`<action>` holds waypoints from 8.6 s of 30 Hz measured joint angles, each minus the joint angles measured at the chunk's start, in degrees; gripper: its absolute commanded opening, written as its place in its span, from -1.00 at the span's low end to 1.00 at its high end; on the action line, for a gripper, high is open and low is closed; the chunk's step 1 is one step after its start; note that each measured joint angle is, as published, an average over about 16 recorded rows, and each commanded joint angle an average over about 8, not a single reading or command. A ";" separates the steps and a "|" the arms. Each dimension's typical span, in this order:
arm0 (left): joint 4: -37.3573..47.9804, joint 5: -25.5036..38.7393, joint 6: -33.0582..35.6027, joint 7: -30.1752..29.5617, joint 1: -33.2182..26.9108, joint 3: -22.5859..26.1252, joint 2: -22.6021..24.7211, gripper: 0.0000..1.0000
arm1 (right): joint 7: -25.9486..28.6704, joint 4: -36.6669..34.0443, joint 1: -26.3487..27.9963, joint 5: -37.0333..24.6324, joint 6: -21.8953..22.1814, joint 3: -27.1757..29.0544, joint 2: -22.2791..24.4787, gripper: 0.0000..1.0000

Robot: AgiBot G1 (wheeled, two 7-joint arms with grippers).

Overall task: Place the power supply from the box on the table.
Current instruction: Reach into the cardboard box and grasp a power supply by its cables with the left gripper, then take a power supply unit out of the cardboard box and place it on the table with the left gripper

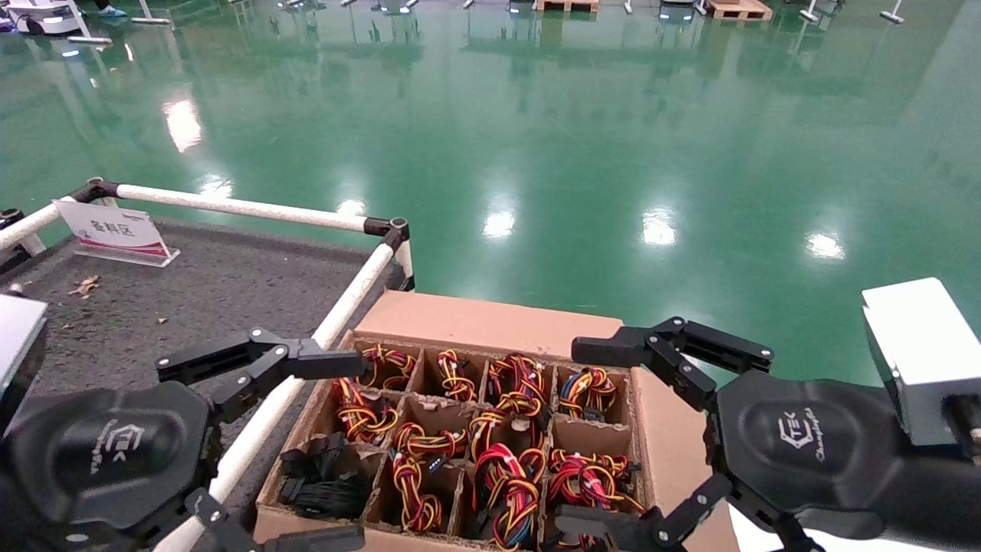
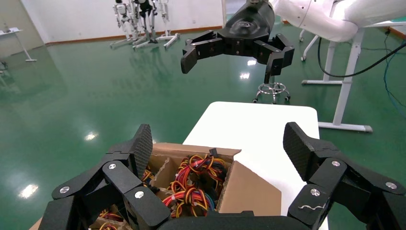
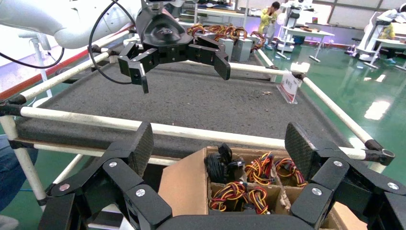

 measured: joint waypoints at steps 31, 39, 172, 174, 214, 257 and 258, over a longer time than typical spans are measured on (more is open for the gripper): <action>0.00 0.00 0.00 0.00 0.00 0.00 0.00 1.00 | 0.00 0.00 0.00 0.00 0.00 0.00 0.00 -0.93; 0.00 0.01 -0.01 0.00 -0.01 0.00 0.00 1.00 | 0.00 0.00 0.00 0.00 0.00 0.00 0.00 -1.00; -5.39 31.52 -21.33 -22.81 -23.62 42.06 -2.93 -1.00 | 0.00 0.00 0.00 0.00 0.00 0.00 0.00 -1.00; -5.43 31.71 -21.53 -22.94 -23.63 42.08 -2.94 -1.00 | 0.00 0.00 0.00 0.00 0.00 0.00 0.00 -1.00; -6.60 32.35 -21.99 -26.68 -24.08 42.60 -2.70 -1.00 | 0.00 0.00 0.00 0.00 0.00 0.00 0.00 -1.00; -8.07 26.43 -20.67 -15.92 -35.58 21.75 -2.16 -1.00 | 0.00 0.00 0.00 0.00 0.00 0.00 0.00 -1.00; -8.11 26.88 -20.70 -15.63 -36.11 21.30 -2.02 -1.00 | 0.00 0.00 0.00 0.00 0.00 0.00 0.00 -1.00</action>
